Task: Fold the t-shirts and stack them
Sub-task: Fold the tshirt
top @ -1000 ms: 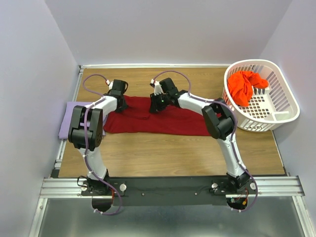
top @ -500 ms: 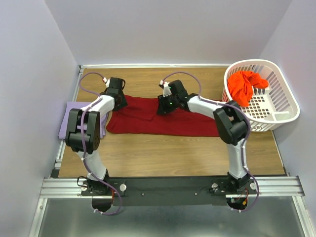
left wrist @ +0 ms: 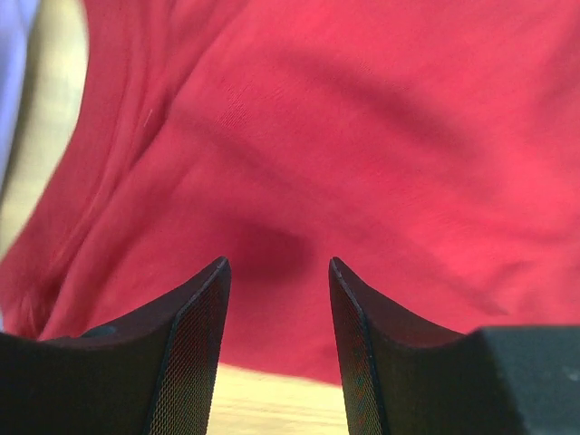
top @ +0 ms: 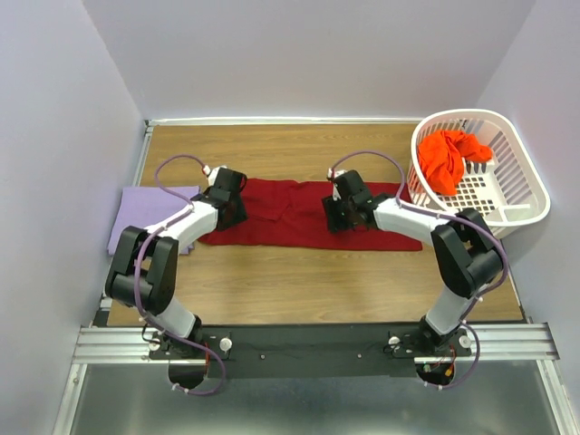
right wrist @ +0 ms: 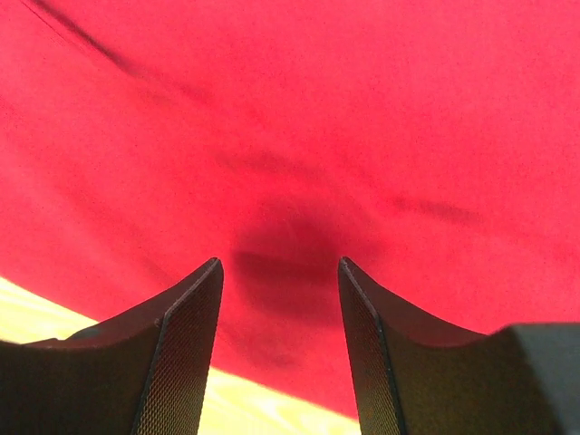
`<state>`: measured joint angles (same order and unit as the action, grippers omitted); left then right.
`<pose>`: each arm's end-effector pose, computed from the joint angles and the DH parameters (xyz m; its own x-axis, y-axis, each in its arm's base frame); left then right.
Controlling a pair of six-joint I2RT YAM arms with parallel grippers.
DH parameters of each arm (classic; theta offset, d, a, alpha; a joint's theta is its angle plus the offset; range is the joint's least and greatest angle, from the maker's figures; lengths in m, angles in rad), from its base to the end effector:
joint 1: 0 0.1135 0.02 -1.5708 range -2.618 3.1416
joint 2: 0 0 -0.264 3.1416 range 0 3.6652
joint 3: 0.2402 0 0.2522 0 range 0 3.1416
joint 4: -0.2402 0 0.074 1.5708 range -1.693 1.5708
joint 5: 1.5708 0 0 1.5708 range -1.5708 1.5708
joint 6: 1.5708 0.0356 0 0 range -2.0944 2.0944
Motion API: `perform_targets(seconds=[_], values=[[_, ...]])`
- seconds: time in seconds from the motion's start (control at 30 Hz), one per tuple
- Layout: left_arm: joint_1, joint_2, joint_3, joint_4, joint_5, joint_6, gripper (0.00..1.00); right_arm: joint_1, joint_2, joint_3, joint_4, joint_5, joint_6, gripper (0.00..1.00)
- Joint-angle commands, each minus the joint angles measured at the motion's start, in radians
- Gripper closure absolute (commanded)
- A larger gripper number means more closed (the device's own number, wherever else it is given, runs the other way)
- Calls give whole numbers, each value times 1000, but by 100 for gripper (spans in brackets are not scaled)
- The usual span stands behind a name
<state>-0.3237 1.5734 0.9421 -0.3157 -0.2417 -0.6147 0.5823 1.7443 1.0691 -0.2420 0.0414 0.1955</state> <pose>0.3035 -0.0928 0.1932 -0.7303 -0.3456 -0.5892 -0.2998 0.9372 -0.1782 0.3022 0.1972 0.1803 -0.7531 -0.2635 -0.6028 -0.3896 0.9170 0.0859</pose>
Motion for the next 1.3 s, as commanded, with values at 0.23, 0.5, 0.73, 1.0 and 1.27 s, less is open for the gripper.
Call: perform_targets(seconds=[0.23, 0.5, 0.73, 1.0, 1.27], values=[[9, 215, 44, 41, -19, -10, 46, 1, -72, -181, -126, -35, 100, 38], [34, 493, 487, -137, -79, 113, 46, 145, -109, -252, -131, -304, 266, 37], [38, 723, 857, -246, -79, 188, 46, 309, -52, -104, -63, -347, 424, 34], [38, 768, 1049, -131, -13, 296, 45, 235, -39, 133, -91, -215, 283, 33], [44, 476, 959, 13, -62, 311, 36, 27, 139, 373, -59, -308, 151, 41]])
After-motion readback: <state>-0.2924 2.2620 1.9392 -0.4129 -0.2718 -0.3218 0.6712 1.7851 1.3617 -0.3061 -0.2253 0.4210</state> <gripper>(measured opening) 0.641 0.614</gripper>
